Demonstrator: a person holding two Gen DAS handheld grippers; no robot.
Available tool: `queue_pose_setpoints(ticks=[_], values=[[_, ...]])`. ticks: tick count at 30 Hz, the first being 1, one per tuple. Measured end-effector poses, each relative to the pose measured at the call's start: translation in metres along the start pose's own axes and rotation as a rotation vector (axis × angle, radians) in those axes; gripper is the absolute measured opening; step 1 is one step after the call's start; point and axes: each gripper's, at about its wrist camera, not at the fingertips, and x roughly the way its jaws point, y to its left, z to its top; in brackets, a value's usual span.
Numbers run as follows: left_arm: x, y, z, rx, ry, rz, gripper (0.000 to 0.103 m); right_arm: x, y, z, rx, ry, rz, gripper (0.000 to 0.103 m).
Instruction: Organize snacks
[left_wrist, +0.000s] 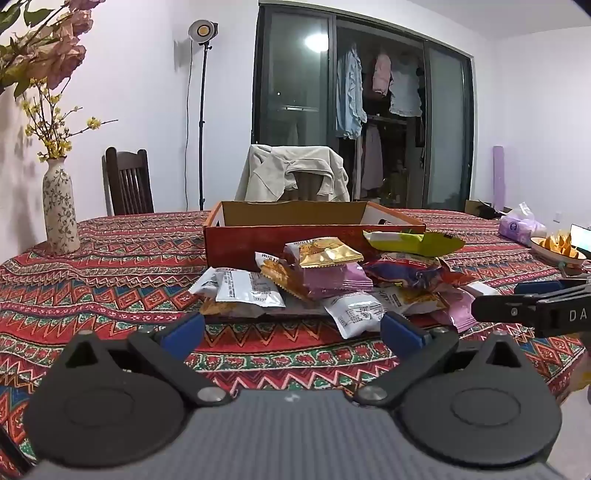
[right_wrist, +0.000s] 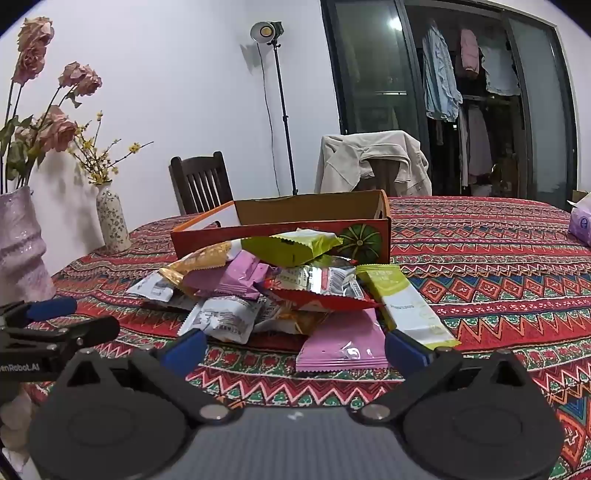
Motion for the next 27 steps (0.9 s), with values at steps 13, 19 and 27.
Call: queue_pose_setpoints(ticks=[13,19,27], values=[[0.001,0.006,0.001,-0.032,0.005,-0.014,0.103,0.000,-0.001,-0.002,0.010,0.009,-0.001,0.103],[0.003,0.008,0.000,-0.040,0.013,-0.011,0.103,0.006,-0.002,-0.004,0.020,0.019,-0.005,0.103],[0.003,0.010,-0.002,-0.046,0.013,-0.011,0.103,0.006,-0.002,-0.005,0.021,0.021,-0.004,0.103]])
